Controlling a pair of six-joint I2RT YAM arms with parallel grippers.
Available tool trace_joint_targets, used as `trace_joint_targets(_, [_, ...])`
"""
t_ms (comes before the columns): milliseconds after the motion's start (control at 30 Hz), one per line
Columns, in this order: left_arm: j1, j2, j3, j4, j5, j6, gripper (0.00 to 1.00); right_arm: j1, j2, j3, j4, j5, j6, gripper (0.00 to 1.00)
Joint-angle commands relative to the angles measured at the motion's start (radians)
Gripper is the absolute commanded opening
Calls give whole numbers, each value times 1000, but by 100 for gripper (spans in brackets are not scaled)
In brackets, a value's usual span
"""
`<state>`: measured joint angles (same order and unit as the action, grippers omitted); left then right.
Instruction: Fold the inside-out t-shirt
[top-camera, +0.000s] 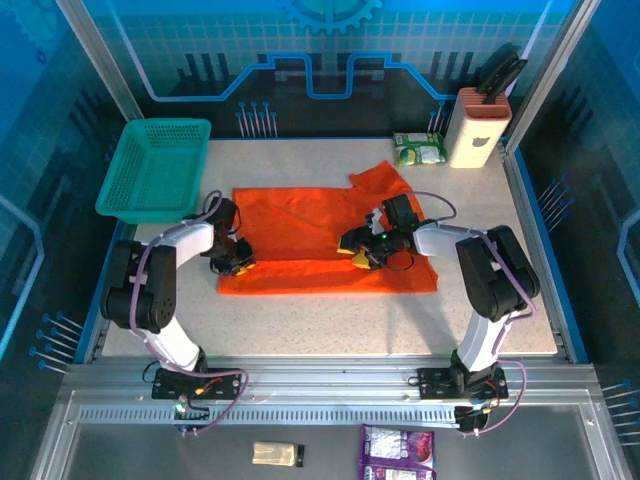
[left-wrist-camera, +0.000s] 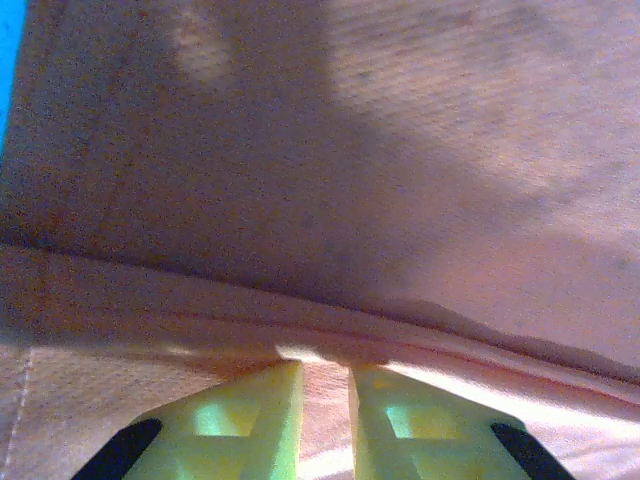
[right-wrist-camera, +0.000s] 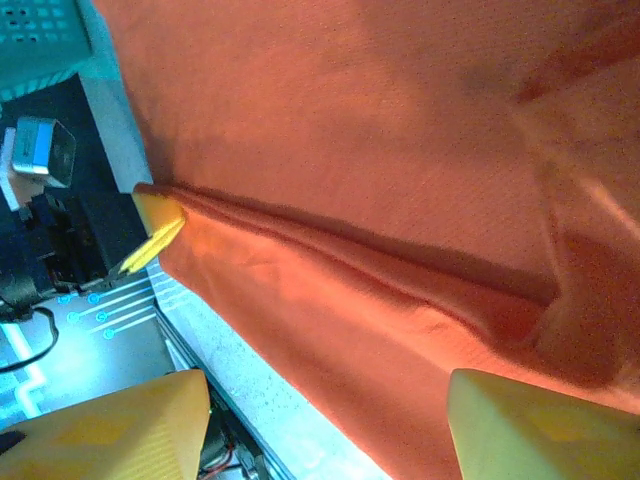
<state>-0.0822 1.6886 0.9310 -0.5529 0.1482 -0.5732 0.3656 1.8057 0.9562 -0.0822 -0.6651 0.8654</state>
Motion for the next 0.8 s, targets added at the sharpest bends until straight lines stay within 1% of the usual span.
trace_joint_targets(0, [12,27,10,-27,-51,25,20,-7,39,-8,48,30,17,65])
trace_joint_targets(133, [16,28,-14,-13,-65,27,21,-20,53,10,-34,140,-30,65])
trace_joint_targets(200, [15,16,-21,-12,-67,25,20,-22,56,37,-101,171,-69,65])
trace_joint_targets(300, [15,-42,-36,7,-49,21,22,-25,35,58,-141,156,-98,66])
trace_joint_targets(433, [14,-115,-24,-29,-34,13,24,-39,-56,45,-169,123,-112,67])
trace_joint_targets(567, [15,-161,-38,-73,-46,-3,25,-88,-147,6,-250,141,-152,67])
trace_joint_targets(633, [15,-165,-49,-91,-44,-7,24,-130,-189,-22,-316,170,-185,66])
trace_joint_targets(767, [13,-170,-95,-72,-20,-23,15,-231,-249,-106,-372,202,-228,66])
